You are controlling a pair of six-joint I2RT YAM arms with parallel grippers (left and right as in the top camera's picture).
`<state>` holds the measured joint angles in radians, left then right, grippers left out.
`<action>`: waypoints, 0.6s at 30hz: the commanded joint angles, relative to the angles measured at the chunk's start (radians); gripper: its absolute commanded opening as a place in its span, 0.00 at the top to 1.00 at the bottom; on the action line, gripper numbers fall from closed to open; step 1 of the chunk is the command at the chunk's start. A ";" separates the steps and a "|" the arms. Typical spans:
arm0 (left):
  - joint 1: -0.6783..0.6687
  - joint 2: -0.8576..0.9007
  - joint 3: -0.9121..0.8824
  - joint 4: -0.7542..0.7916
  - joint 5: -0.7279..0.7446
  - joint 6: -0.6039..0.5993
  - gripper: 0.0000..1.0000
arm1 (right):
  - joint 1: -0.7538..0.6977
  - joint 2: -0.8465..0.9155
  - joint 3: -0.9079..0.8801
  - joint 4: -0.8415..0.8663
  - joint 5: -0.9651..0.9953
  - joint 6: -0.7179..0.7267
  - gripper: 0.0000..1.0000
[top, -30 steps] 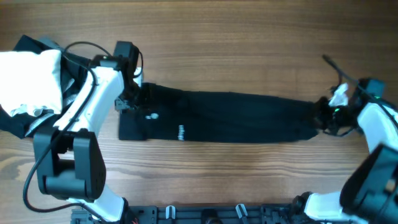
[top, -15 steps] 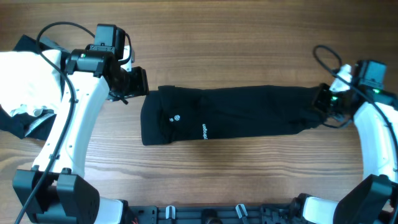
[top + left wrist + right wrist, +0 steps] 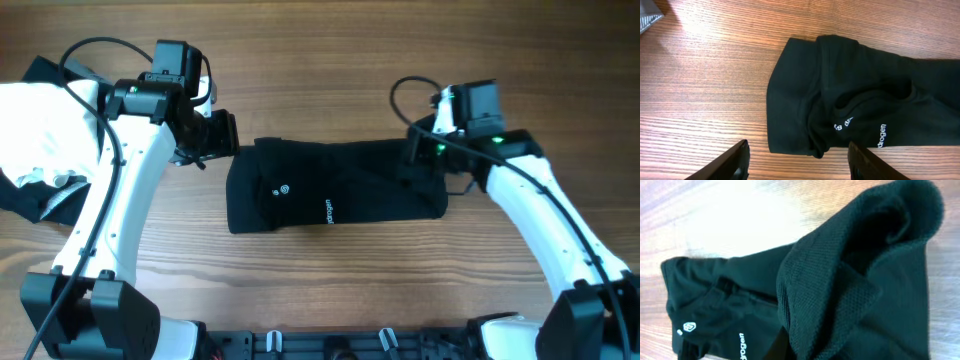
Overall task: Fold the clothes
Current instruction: 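Grasp the shirt's right end with the right gripper and fold it leftward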
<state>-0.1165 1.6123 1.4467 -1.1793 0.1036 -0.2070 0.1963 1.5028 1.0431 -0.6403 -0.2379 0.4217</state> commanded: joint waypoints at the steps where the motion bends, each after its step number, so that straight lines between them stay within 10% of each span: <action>1: 0.003 -0.012 0.018 -0.008 0.011 0.002 0.37 | 0.058 0.057 0.013 0.013 0.097 0.095 0.96; 18: 0.003 -0.012 0.018 -0.008 0.011 0.002 0.36 | 0.207 0.110 -0.002 -0.006 0.047 0.130 0.96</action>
<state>-0.1165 1.6123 1.4467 -1.1862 0.1036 -0.2070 0.3641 1.6009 1.0428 -0.6552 -0.1864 0.4984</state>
